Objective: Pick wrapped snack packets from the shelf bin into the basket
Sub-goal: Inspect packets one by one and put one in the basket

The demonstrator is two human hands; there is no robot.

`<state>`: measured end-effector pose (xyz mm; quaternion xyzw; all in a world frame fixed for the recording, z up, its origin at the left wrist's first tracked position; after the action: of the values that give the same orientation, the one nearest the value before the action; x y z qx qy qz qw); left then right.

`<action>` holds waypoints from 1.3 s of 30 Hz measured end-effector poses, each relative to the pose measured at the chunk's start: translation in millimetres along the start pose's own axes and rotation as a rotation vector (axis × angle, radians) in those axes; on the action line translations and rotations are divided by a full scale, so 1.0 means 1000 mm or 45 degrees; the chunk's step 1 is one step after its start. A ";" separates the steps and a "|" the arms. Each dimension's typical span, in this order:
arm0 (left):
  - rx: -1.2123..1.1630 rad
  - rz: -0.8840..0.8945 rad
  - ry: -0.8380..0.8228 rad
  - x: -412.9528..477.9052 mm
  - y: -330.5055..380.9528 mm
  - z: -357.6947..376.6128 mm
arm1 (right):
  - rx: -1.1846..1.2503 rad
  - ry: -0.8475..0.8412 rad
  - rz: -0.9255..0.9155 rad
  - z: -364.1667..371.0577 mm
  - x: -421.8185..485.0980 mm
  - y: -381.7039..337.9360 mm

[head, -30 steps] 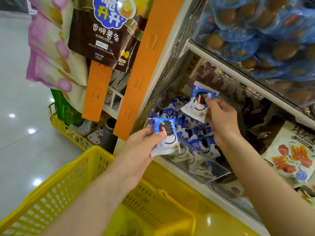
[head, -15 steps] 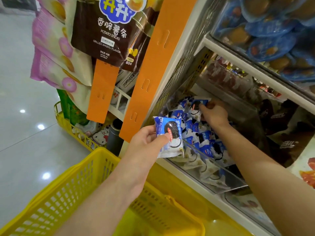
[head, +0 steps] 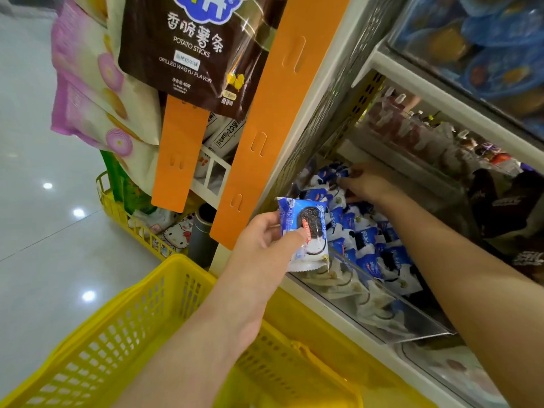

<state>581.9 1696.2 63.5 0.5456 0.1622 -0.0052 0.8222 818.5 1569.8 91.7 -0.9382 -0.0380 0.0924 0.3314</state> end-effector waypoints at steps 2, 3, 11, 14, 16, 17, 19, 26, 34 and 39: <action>0.018 -0.004 0.005 0.000 0.000 -0.001 | -0.111 0.028 -0.024 0.005 0.005 -0.007; 0.023 -0.003 0.007 0.000 0.000 -0.002 | -0.167 0.020 -0.008 0.007 0.008 -0.007; 0.044 0.006 -0.011 0.001 0.004 -0.004 | -0.264 0.038 0.019 0.012 0.011 -0.008; 0.049 0.017 -0.018 0.002 0.004 -0.003 | -0.240 0.099 -0.074 0.012 0.008 -0.007; 0.059 0.012 -0.015 0.002 0.004 -0.004 | -0.093 0.110 -0.088 0.010 0.002 -0.005; 0.066 0.010 -0.015 0.001 0.004 -0.003 | -0.032 0.113 -0.093 0.008 -0.001 -0.005; 0.077 0.011 -0.012 0.000 0.003 -0.003 | -0.008 0.147 -0.147 0.002 -0.012 -0.011; 0.173 0.017 -0.001 -0.007 0.000 0.003 | 0.244 0.296 -0.604 -0.010 -0.116 -0.047; 0.201 0.019 -0.012 -0.019 -0.013 0.008 | 0.357 0.156 -0.648 0.016 -0.201 -0.037; 0.335 0.086 0.021 -0.024 -0.018 0.004 | 0.658 0.018 -0.418 0.026 -0.211 -0.020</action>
<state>556.5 1681.4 55.7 0.6538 0.1485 0.0060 0.7419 606.3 1573.3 115.2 -0.8048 -0.1621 0.0375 0.5697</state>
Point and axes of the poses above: each hand's wrist, its own x-axis towards the middle knuckle, its own z-axis out of the palm, y = z × x, the point moved 9 cm from there along x, towards the middle knuckle, and after that the axes turned 7 degrees about x, right-handed, at the moved point
